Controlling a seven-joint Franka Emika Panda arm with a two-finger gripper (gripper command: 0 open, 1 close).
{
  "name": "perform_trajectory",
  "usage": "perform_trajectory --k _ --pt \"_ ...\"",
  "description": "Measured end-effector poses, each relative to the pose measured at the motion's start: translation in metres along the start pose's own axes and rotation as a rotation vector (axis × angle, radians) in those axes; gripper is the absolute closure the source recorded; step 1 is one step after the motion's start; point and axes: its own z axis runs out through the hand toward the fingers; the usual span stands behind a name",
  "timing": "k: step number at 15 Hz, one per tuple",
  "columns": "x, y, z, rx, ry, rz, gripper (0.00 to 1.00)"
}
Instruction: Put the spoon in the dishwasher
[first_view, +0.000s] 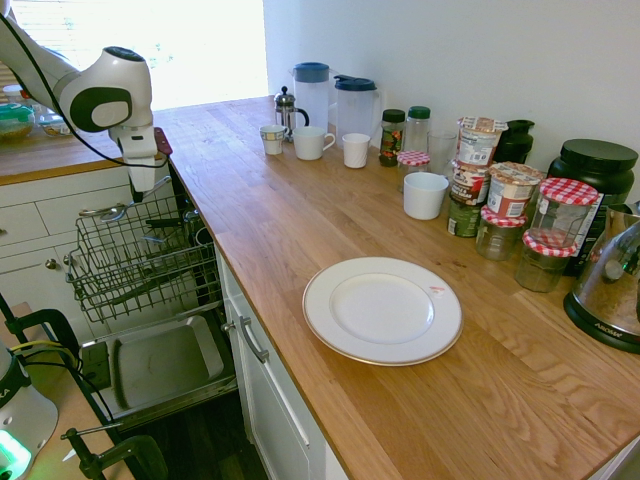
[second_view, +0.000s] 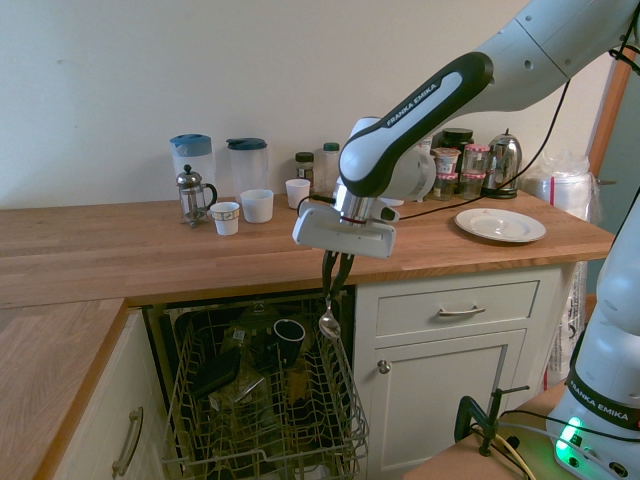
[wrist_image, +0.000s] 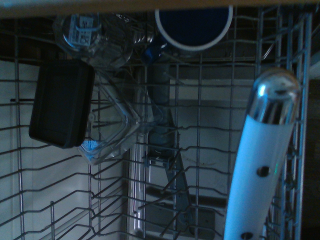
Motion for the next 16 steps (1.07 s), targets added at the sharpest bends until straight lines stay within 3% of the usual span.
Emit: perform_trajectory --k 3,16 --pt "-0.017 0.001 0.049 -0.019 0.007 0.013 1.0" --pt "0.017 -0.026 0.217 -0.177 -0.012 0.035 1.0"
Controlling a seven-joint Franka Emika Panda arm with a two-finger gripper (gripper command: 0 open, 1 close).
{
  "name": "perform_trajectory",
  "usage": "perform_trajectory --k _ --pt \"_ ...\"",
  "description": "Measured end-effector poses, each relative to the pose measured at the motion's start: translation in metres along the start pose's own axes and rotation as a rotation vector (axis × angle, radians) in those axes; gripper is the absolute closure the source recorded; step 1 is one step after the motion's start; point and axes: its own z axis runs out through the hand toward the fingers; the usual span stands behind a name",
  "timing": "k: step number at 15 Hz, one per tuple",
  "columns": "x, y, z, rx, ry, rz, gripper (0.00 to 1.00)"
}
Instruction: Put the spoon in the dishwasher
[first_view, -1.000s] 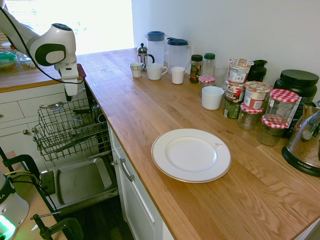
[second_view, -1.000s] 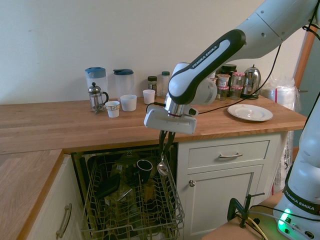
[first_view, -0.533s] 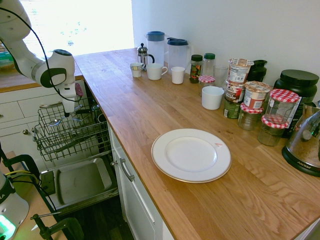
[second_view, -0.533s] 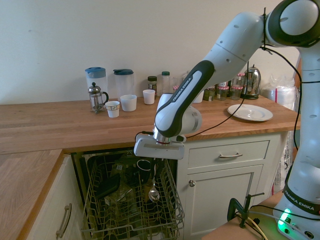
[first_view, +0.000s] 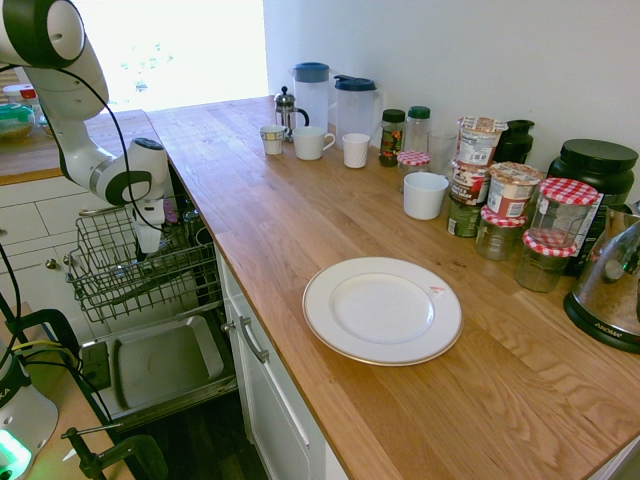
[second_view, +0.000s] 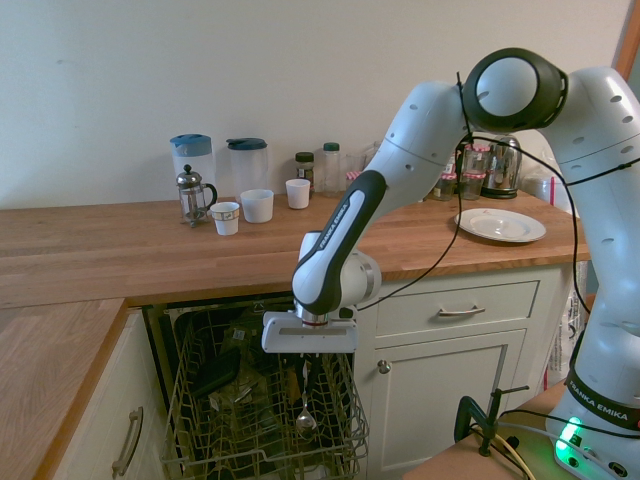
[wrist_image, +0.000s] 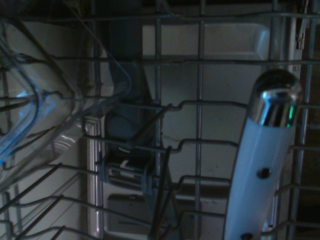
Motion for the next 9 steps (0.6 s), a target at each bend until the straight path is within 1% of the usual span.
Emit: perform_trajectory --k 5,6,9 --pt "-0.005 -0.018 0.017 -0.016 0.009 0.014 1.0" --pt "-0.006 -0.019 0.022 -0.02 0.01 0.015 0.0" --pt "-0.007 -0.02 0.023 -0.024 0.015 0.015 0.0"
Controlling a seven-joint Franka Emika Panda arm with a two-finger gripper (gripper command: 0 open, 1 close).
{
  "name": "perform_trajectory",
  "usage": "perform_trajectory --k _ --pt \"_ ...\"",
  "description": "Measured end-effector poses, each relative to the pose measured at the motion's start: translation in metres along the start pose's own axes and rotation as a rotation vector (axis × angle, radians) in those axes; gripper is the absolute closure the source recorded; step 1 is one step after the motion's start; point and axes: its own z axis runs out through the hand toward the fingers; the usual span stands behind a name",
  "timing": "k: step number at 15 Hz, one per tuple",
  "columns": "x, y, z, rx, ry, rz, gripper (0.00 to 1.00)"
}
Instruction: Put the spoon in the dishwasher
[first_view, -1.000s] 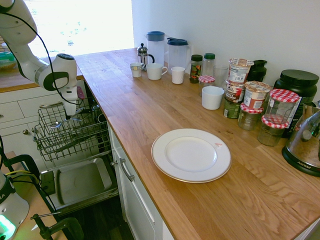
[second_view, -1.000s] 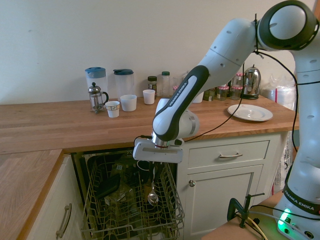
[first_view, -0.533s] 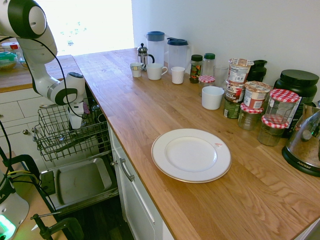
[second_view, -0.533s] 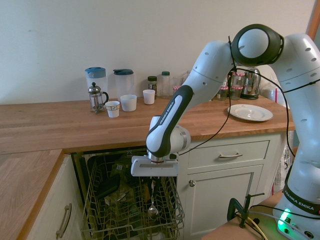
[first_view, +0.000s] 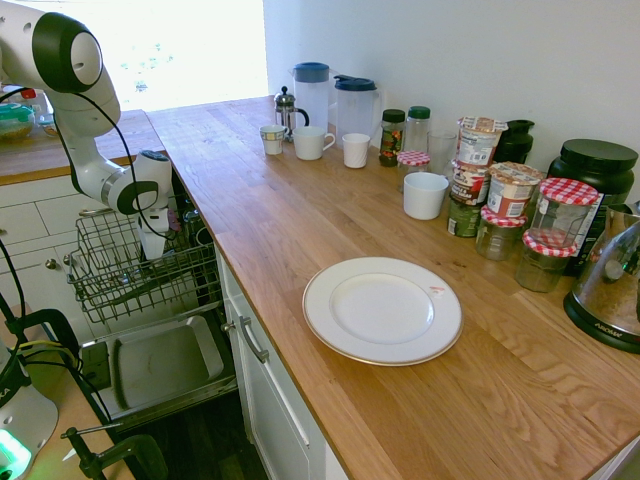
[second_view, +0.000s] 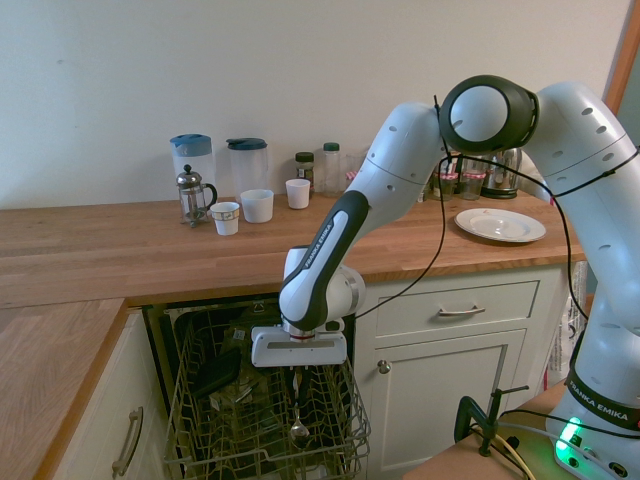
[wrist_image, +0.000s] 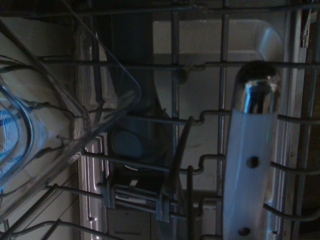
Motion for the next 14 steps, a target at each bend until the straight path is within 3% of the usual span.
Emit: perform_trajectory --k 9,14 --pt "-0.013 0.013 -0.012 0.0 0.024 -0.006 0.0" --pt "-0.054 0.037 -0.067 0.047 0.059 -0.008 0.0"
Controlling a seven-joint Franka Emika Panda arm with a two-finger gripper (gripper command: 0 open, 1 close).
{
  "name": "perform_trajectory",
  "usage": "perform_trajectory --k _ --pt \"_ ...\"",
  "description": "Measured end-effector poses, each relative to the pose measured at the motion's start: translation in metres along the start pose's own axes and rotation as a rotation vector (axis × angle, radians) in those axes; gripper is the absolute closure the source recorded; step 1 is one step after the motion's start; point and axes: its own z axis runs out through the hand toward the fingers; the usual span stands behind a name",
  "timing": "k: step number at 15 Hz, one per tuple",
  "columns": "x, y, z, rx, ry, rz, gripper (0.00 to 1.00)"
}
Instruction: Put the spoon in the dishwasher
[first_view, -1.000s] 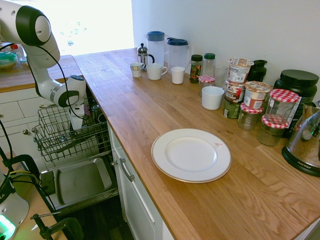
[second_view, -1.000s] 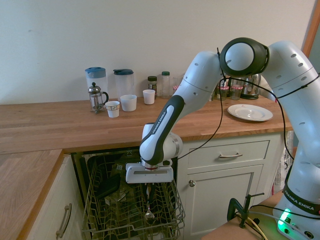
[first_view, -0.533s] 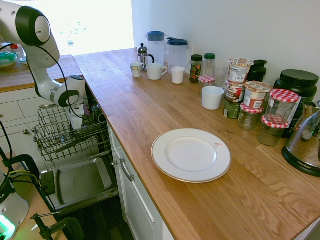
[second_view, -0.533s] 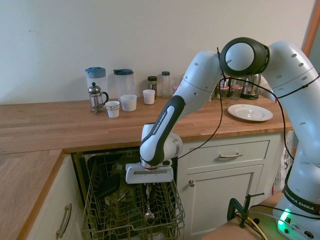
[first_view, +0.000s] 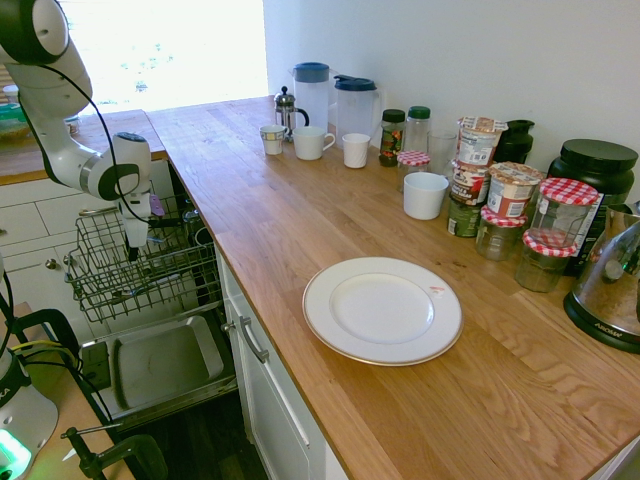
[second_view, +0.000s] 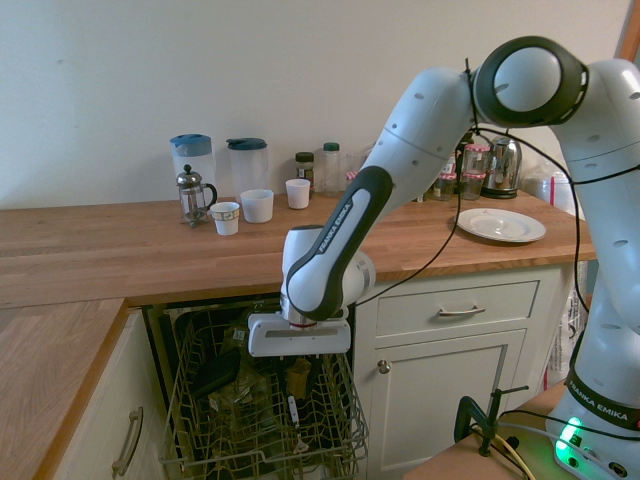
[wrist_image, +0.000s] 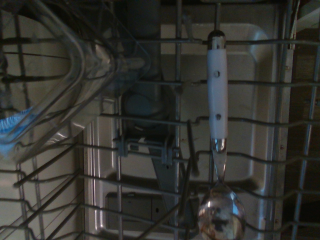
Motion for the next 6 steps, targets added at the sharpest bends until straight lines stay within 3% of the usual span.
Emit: perform_trajectory --k 6 --pt "-0.042 0.04 -0.12 0.054 0.053 0.012 0.0"
